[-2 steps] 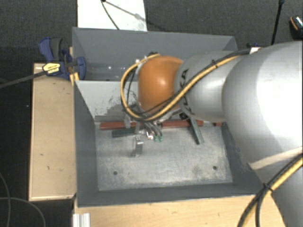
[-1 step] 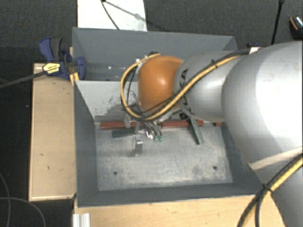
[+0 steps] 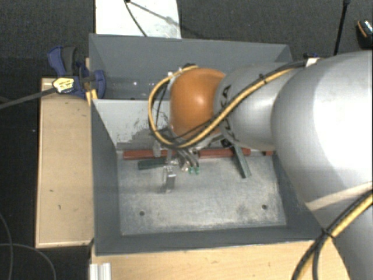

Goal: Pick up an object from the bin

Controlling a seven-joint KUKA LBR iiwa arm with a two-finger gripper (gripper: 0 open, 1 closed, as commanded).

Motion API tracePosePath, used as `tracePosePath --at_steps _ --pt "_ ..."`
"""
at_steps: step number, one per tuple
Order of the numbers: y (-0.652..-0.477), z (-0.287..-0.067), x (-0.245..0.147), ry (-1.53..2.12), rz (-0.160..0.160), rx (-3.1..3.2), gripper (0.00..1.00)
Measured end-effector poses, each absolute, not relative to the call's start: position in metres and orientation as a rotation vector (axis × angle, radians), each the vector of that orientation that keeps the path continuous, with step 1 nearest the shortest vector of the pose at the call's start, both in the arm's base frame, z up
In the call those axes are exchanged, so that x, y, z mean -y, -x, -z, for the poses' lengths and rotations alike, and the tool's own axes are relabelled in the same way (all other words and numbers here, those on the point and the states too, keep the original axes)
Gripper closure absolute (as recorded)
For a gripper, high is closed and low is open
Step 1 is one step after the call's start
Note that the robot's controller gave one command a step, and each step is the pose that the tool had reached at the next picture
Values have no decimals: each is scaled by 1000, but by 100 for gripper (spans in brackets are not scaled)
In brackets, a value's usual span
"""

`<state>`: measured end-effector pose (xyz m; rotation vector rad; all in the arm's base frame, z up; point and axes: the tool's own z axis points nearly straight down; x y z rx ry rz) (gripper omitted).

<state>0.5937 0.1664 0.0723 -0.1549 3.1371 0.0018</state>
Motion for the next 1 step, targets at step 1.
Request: tracePosePath --at_steps 1 --pt "-584 -71 -178 487 0 -3107 0"
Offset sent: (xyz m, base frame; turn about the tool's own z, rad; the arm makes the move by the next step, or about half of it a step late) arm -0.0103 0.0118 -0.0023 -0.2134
